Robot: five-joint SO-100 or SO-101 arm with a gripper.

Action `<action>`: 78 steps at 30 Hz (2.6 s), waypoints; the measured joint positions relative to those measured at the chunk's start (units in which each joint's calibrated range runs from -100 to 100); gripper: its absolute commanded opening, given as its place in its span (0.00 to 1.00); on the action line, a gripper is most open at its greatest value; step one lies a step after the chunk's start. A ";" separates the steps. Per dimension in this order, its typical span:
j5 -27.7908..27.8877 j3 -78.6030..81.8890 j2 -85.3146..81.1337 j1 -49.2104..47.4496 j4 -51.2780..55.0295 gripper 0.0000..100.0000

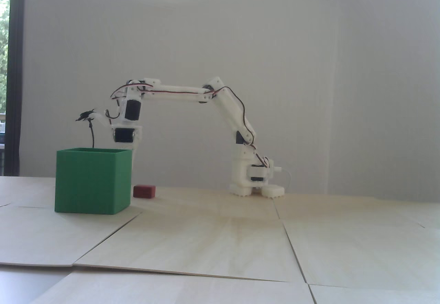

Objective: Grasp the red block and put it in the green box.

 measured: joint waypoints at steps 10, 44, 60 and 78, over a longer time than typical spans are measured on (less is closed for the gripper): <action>-0.15 6.09 -5.06 -2.22 0.00 0.16; 0.00 18.35 -16.19 -3.67 0.00 0.16; -2.00 34.83 -20.17 -8.87 -7.57 0.16; -2.26 31.24 -20.42 -3.90 -7.99 0.16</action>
